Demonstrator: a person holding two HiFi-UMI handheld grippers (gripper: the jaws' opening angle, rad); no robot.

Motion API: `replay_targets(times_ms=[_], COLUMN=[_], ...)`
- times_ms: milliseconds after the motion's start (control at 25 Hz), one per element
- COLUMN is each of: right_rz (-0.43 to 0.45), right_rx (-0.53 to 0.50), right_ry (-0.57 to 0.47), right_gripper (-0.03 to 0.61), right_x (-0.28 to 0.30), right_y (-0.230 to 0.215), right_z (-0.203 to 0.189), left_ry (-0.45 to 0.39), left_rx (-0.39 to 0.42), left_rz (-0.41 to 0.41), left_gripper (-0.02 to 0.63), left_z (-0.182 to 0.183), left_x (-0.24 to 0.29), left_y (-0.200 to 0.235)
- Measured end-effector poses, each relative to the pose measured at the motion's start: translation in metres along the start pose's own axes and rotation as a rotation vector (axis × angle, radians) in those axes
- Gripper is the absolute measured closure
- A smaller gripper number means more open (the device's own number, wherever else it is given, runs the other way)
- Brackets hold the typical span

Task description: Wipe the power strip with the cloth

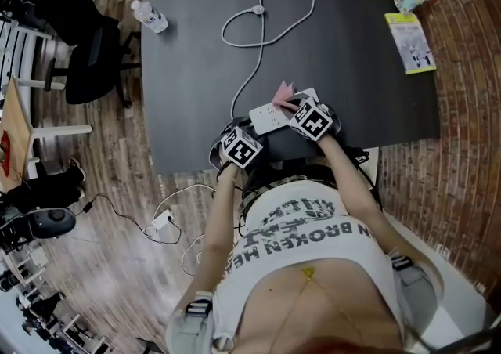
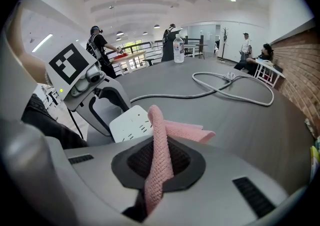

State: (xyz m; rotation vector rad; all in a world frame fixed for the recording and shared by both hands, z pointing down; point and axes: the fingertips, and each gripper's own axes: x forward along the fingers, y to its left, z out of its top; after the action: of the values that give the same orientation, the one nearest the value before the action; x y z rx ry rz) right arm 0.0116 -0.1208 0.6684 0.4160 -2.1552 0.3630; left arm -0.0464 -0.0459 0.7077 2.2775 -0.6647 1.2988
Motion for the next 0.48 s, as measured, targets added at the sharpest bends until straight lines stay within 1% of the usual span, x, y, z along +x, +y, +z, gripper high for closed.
replay_targets(times_ms=[240, 480], right_rz=[-0.035, -0.062], right_rx=[0.018, 0.080], right_ry=[0.008, -0.001], right_gripper=[0.561, 0.561], right_x=[-0.005, -0.018], right_y=[-0.012, -0.026], right_z=[-0.011, -0.020], left_ry=[0.000, 0.000], left_rx=[-0.001, 0.000], left_rz=[0.001, 0.000], left_gripper=[0.348, 0.348], left_z=[0.000, 0.000], left_x=[0.002, 0.001], left_y=[0.000, 0.000])
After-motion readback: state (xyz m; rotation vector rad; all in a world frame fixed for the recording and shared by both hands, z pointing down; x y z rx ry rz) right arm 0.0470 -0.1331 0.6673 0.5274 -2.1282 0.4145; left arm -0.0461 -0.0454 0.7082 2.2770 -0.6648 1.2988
